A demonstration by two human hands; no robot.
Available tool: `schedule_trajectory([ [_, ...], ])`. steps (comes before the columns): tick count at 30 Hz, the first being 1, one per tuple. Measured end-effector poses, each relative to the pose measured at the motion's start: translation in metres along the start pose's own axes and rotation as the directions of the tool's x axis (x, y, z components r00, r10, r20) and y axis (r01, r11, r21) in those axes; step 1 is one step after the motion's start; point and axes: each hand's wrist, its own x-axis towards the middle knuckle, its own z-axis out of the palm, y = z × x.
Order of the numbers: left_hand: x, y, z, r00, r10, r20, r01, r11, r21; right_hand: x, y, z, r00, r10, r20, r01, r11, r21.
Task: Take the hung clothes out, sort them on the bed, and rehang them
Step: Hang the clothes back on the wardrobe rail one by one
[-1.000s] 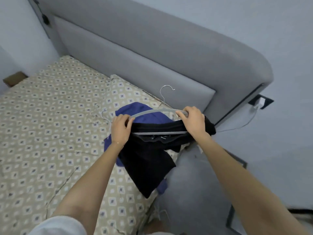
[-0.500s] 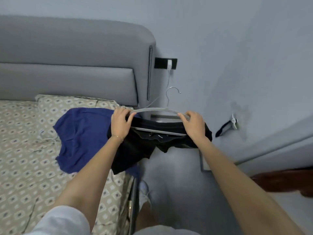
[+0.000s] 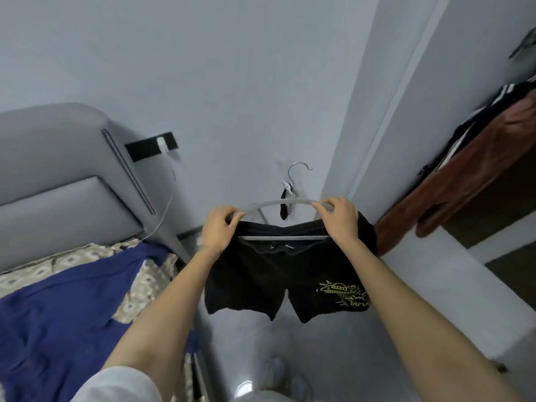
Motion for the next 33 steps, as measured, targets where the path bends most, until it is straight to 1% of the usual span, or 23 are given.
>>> schedule_trajectory([
  [5,0.041,0.038,0.037,0.976,0.142,0.165,-0.146,0.989,0.012,0.003,0.044,-0.041,0.981,0.137,-0.140,-0.133,0.990,0.039],
  [8,0.061,0.068,0.061,0.929,0.282,0.240,-0.295,0.955,0.016,0.002,0.067,-0.070,0.950,0.216,-0.226,-0.195,0.974,0.113],
  [10,0.070,0.093,0.078,0.865,0.404,0.299,-0.418,0.908,-0.016,-0.002,0.086,-0.090,0.920,0.271,-0.282,-0.234,0.959,0.159],
  [12,0.074,0.121,0.098,0.786,0.513,0.346,-0.527,0.848,-0.059,-0.009,0.110,-0.109,0.889,0.316,-0.332,-0.261,0.944,0.200],
  [14,0.073,0.148,0.121,0.720,0.585,0.374,-0.601,0.795,-0.086,-0.016,0.137,-0.130,0.856,0.348,-0.383,-0.273,0.932,0.238],
  [16,0.070,0.174,0.146,0.663,0.635,0.397,-0.651,0.750,-0.112,-0.020,0.162,-0.153,0.828,0.363,-0.428,-0.286,0.929,0.235],
  [18,0.067,0.204,0.171,0.608,0.680,0.409,-0.693,0.707,-0.145,-0.020,0.185,-0.178,0.805,0.368,-0.466,-0.301,0.929,0.213],
  [20,0.069,0.235,0.195,0.572,0.716,0.401,-0.722,0.671,-0.169,-0.015,0.206,-0.206,0.791,0.358,-0.497,-0.307,0.934,0.186],
  [23,0.078,0.282,0.235,0.556,0.736,0.385,-0.719,0.659,-0.220,-0.003,0.237,-0.249,0.777,0.338,-0.531,-0.310,0.940,0.144],
  [26,0.082,0.327,0.272,0.573,0.756,0.317,-0.703,0.652,-0.283,0.012,0.272,-0.288,0.767,0.338,-0.546,-0.319,0.938,0.133],
  [28,0.082,0.355,0.293,0.569,0.771,0.287,-0.714,0.636,-0.293,0.022,0.297,-0.309,0.771,0.335,-0.542,-0.337,0.936,0.099],
  [30,0.081,0.380,0.314,0.549,0.788,0.279,-0.738,0.614,-0.282,0.029,0.321,-0.328,0.786,0.317,-0.530,-0.355,0.934,0.032],
  [33,0.081,0.419,0.342,0.508,0.817,0.274,-0.775,0.572,-0.268,0.037,0.348,-0.352,0.805,0.356,-0.474,-0.411,0.912,-0.013],
])
